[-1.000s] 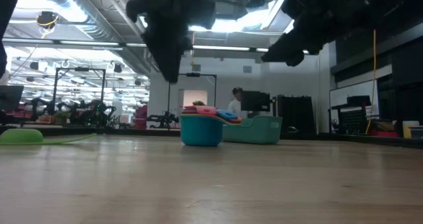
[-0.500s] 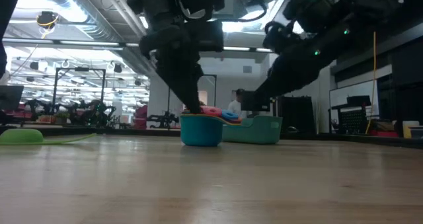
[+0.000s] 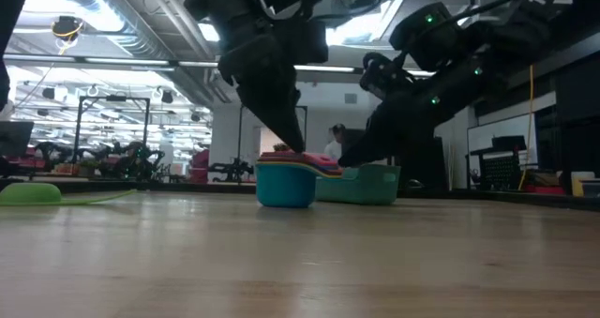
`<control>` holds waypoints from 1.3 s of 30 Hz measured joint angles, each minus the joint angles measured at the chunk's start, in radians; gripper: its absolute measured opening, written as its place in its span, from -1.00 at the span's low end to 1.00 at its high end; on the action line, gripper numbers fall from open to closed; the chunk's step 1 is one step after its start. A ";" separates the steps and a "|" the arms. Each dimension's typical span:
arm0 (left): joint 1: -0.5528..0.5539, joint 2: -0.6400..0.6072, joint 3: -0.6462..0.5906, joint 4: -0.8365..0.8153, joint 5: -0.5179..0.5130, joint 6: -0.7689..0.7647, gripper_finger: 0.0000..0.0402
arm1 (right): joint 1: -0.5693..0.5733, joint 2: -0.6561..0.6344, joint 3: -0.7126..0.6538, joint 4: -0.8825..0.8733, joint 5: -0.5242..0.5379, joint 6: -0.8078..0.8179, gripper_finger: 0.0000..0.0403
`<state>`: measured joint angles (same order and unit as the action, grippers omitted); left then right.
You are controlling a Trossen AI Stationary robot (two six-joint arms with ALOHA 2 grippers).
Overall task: Nest measuring cups in basket
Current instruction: Stack the red measuring cup on top of the blue measuring cup, then stack the green measuring cup on top of the red measuring cup
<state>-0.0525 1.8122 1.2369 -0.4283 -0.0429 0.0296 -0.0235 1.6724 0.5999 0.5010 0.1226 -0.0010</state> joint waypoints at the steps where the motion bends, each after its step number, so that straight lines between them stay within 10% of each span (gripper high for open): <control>1: 0.000 0.000 0.000 0.008 0.000 0.000 -0.44 | 0.000 0.005 0.000 0.006 0.000 0.000 -0.10; 29: 0.217 -0.552 0.041 -0.540 0.017 -0.005 -0.44 | 0.016 -0.070 0.001 -0.001 -0.046 -0.002 -0.10; 39: 0.513 -0.468 0.039 -0.624 0.402 0.314 -0.44 | 0.016 -0.070 0.001 0.020 -0.046 0.025 -0.10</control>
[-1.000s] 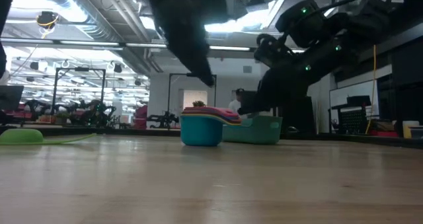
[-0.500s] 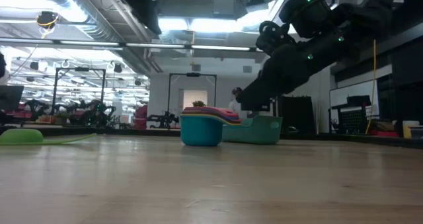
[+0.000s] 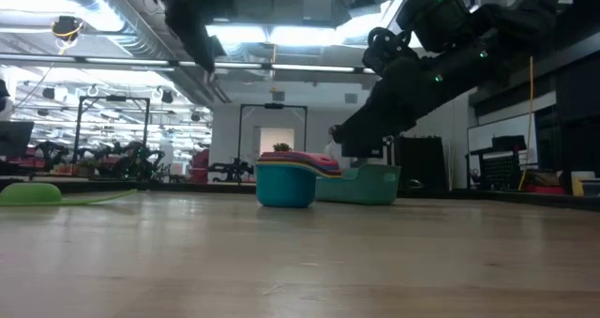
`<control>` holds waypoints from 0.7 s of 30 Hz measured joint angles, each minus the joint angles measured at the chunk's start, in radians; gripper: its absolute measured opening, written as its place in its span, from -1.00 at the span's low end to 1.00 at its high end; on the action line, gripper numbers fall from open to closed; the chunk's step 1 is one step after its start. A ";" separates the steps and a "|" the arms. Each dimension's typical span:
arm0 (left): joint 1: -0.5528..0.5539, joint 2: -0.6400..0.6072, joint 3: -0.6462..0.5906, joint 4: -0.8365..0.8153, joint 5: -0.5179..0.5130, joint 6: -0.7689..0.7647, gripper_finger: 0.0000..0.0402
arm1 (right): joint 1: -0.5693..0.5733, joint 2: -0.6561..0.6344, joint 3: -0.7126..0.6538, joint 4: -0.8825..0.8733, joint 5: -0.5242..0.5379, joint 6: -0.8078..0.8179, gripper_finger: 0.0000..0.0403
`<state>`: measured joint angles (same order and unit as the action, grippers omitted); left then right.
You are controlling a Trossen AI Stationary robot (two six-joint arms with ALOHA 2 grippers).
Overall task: Nest measuring cups in basket
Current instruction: Stack the green measuring cup on top of the red measuring cup
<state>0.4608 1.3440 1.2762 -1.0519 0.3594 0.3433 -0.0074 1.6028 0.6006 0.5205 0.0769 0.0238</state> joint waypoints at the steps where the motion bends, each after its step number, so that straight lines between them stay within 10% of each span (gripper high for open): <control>1: 0.024 0.017 0.000 -0.005 0.029 0.028 -0.44 | 0.000 0.000 0.000 0.000 0.000 0.016 -0.10; 21: 0.111 0.454 -0.082 -0.189 0.249 0.311 -0.44 | 0.000 0.000 0.000 -0.010 -0.002 0.047 -0.10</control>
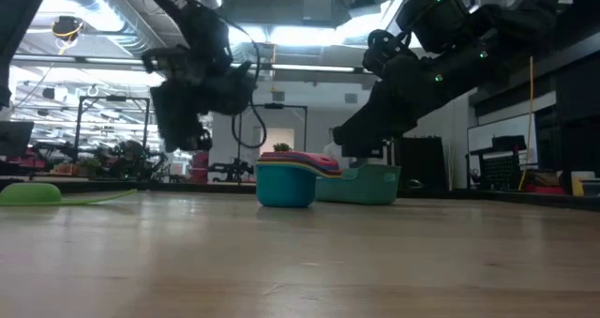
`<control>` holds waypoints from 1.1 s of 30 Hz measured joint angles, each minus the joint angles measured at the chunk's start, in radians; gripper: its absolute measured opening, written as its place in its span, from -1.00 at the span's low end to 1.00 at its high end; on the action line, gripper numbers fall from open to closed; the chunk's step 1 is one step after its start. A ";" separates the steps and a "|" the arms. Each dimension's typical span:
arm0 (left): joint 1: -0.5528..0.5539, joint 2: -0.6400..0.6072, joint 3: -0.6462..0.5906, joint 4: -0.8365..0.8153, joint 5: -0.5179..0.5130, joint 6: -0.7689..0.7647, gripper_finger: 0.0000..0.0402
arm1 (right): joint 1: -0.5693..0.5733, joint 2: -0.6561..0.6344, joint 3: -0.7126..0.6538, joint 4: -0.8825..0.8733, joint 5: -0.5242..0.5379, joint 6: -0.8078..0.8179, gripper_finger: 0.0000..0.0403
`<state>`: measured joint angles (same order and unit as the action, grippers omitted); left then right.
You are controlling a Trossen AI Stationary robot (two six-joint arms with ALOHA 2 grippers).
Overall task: Nest measuring cups in basket
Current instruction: Stack the green measuring cup on top of the red measuring cup
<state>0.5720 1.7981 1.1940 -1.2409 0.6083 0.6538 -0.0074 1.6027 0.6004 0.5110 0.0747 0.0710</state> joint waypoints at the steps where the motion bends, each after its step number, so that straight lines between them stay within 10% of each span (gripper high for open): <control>1: -0.009 0.000 -0.021 0.015 -0.003 0.008 -0.44 | 0.000 0.000 0.000 0.000 0.000 0.000 -0.10; 33: -0.078 0.001 -0.336 0.354 0.037 -0.002 -0.44 | 0.000 0.000 0.000 0.001 0.001 0.004 -0.10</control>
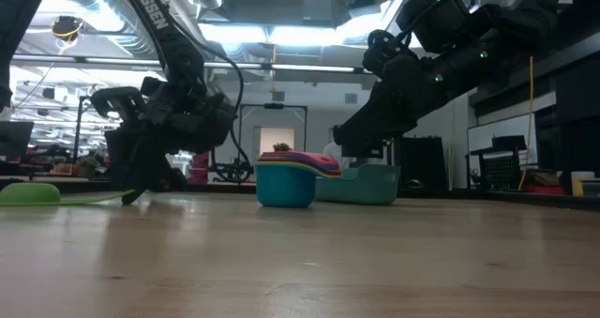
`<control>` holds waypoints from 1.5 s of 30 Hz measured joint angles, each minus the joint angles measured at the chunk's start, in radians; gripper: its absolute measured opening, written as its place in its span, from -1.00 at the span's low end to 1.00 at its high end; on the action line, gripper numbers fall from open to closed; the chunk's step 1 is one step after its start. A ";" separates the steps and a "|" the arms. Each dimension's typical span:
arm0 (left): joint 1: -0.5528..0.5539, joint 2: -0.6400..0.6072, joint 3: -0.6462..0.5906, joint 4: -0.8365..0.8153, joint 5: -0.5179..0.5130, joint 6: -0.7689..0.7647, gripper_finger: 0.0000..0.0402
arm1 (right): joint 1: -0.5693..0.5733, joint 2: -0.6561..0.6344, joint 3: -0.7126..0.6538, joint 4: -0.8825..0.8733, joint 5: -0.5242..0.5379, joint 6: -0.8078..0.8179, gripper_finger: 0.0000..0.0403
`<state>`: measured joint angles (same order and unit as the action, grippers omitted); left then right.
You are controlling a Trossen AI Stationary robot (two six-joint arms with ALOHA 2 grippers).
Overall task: Nest measuring cups in basket
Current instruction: Stack the green measuring cup on top of the red measuring cup
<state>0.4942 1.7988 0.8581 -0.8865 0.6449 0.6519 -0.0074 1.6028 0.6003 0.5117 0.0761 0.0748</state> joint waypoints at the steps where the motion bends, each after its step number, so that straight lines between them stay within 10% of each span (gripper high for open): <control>1: 0.000 0.000 0.000 0.002 -0.001 -0.010 -0.44 | 0.000 0.000 0.000 0.000 0.000 0.000 -0.10; 18: -0.006 0.000 0.000 0.015 -0.023 -0.061 -0.47 | 0.000 0.000 0.000 0.000 0.001 0.000 -0.10; 35: -0.031 0.002 0.001 -0.002 -0.022 -0.049 -0.97 | 0.000 0.000 0.000 0.000 0.001 -0.004 -0.10; 45: -0.058 -0.010 0.178 -0.132 0.067 -0.122 -0.99 | -0.001 0.000 0.000 -0.001 -0.106 -0.004 -0.10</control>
<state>0.4360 1.7886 1.0358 -1.0187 0.7124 0.5296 -0.0082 1.6028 0.5999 0.5111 -0.0300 0.0704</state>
